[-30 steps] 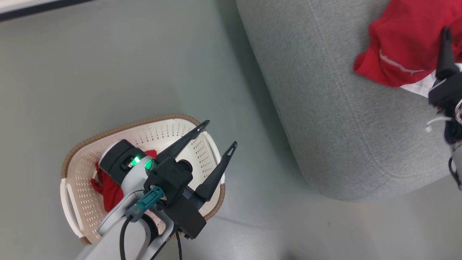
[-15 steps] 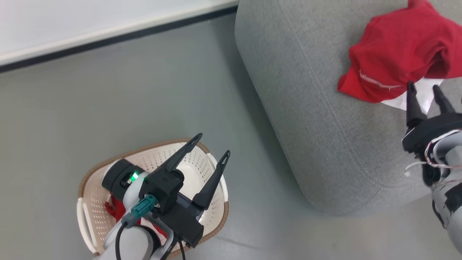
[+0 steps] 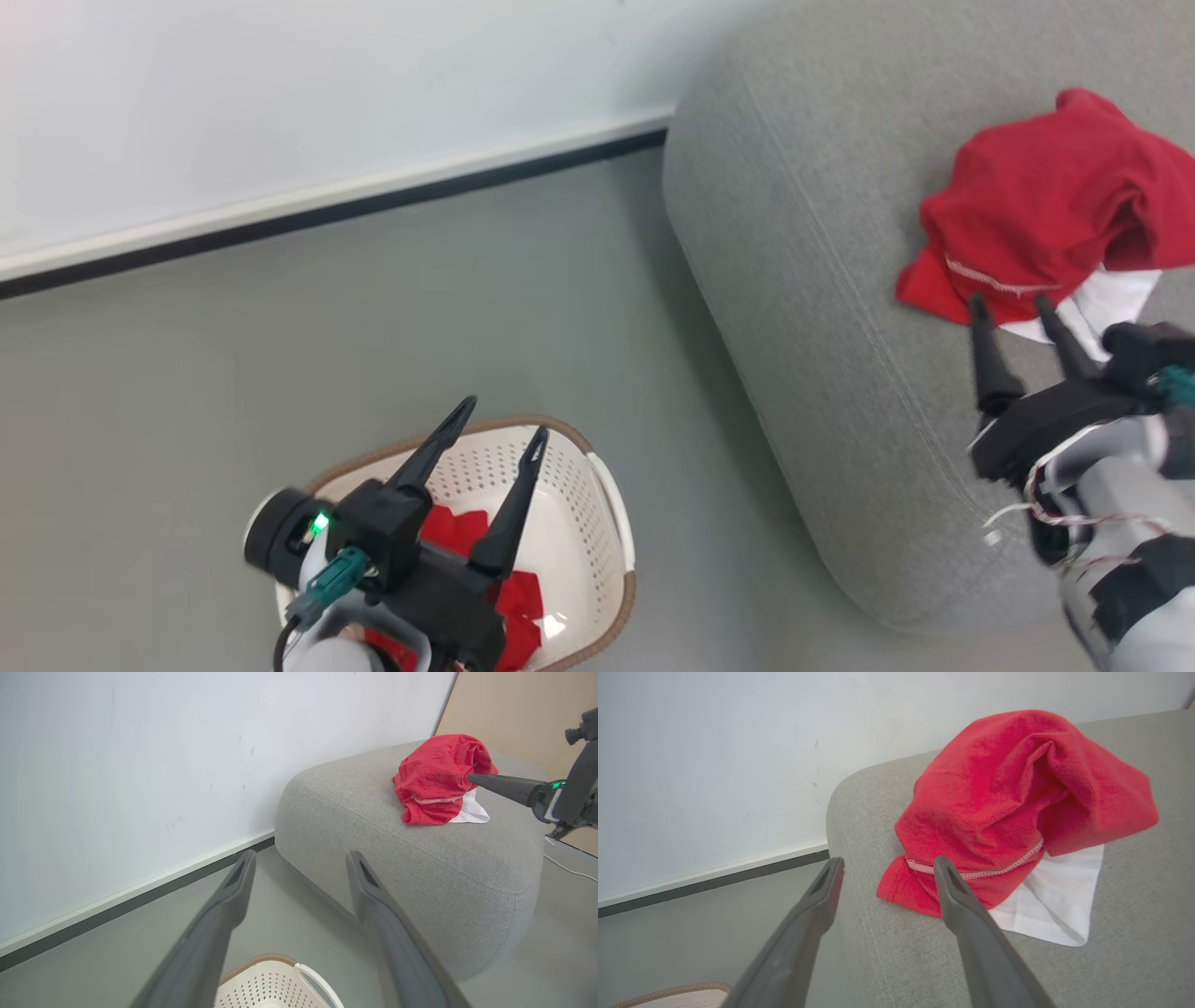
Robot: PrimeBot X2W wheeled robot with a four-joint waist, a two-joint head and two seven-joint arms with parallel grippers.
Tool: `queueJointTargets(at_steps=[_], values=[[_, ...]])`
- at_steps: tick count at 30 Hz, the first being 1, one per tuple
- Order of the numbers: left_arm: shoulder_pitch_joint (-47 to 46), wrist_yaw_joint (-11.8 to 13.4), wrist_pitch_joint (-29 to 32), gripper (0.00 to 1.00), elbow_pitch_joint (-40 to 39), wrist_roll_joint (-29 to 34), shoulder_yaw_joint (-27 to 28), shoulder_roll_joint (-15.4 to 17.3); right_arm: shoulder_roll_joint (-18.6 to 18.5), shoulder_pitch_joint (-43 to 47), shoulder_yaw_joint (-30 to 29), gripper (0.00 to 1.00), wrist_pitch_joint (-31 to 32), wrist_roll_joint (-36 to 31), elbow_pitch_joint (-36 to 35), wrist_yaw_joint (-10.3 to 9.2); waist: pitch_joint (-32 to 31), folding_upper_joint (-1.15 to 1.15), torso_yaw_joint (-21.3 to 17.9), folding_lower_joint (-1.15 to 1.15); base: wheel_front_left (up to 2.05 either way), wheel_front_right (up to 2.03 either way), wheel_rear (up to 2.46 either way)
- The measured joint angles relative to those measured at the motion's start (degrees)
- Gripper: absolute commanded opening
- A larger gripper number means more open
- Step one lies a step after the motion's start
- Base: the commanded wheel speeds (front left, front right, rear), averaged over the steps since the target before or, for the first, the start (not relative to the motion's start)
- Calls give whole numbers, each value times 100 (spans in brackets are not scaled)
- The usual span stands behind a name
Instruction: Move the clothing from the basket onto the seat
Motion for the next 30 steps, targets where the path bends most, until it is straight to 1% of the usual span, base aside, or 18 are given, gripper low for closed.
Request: queueJointTargets(at_steps=[3, 5, 9, 11, 20, 30], values=[[169, 69, -20, 100, 43, -105, 78, -18, 120, 218, 38, 100, -1, -80, -298, -46, -142, -1, 121, 0, 0, 0, 0], [219, 146, -70, 100, 46, -112, 107, -36, 131, 385, 51, 100, 0, -133, -466, -75, -221, 0, 210, 0, 0, 0, 0], [319, 204, -97, 100, 71, -163, 183, -37, 162, 619, 68, 100, 0, -214, -781, -149, -356, -1, 389, 0, 0, 0, 0], [381, 252, -125, 100, 82, -174, 256, -34, 191, 708, 80, 100, 0, -255, -924, -154, -419, 0, 465, 0, 0, 0, 0], [554, 446, -261, 100, 214, -271, 522, -32, 199, 1121, 192, 100, 0, -398, -1443, -250, -702, 0, 725, 0, 0, 0, 0], [800, 558, -369, 100, 334, -495, 907, -20, 193, 1551, 232, 100, 0, -505, -1964, -404, -954, 0, 995, 1, 0, 0, 0]])
